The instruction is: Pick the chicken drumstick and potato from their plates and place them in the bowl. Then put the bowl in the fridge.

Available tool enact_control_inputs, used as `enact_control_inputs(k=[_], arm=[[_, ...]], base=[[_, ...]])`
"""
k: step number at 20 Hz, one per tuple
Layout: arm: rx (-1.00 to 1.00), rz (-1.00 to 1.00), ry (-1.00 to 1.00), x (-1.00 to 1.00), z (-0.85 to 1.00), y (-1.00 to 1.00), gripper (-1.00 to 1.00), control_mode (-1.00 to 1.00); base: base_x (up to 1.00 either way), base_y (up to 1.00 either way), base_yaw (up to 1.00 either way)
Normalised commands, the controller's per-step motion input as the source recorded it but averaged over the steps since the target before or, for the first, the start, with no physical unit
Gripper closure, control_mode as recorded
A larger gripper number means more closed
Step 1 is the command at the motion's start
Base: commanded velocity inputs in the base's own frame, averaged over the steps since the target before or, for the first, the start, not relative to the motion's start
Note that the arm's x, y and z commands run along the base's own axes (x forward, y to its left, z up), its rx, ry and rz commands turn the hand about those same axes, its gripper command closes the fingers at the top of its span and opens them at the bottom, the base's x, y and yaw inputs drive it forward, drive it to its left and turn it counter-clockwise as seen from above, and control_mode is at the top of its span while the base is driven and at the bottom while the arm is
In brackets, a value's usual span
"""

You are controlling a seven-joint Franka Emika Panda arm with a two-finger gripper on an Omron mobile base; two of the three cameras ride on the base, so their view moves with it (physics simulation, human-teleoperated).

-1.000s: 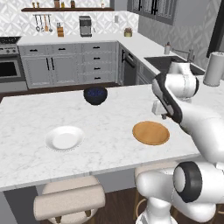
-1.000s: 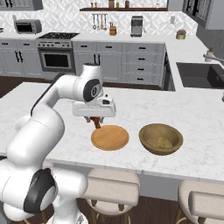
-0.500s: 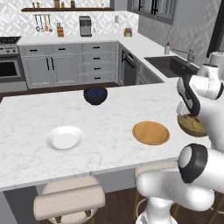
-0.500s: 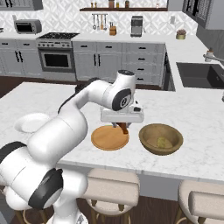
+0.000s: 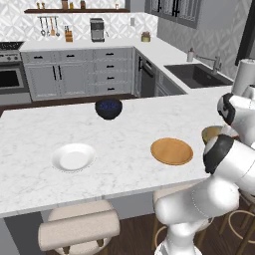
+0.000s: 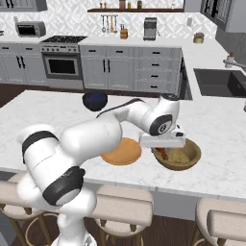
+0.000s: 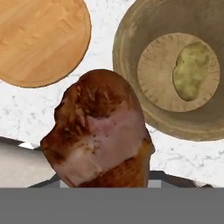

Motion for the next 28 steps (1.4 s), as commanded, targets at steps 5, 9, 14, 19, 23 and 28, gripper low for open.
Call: enact_control_inputs(k=[5, 9, 14, 19, 23, 28], arm=[[0.00, 0.00, 0.00, 0.72, -0.29, -0.68, 1.00, -1.00], [0.00, 0.00, 0.00, 0.68, -0.42, -0.32, 1.00, -1.00], [0.02, 0.00, 0.00, 0.57, -0.42, -0.30, 1.00, -1.00], [0.00, 0.00, 0.00, 0.27, -0.32, -0.15, 1.00, -1.00], [0.00, 0.00, 0.00, 0.32, -0.21, -0.01, 1.00, -1.00], [0.00, 0.00, 0.00, 0.24, -0.23, 0.00, 1.00, -1.00]], base=[[0.00, 0.00, 0.00], [0.00, 0.00, 0.00], [0.00, 0.00, 0.00], [0.00, 0.00, 0.00], [0.00, 0.00, 0.00], [0.00, 0.00, 0.00]])
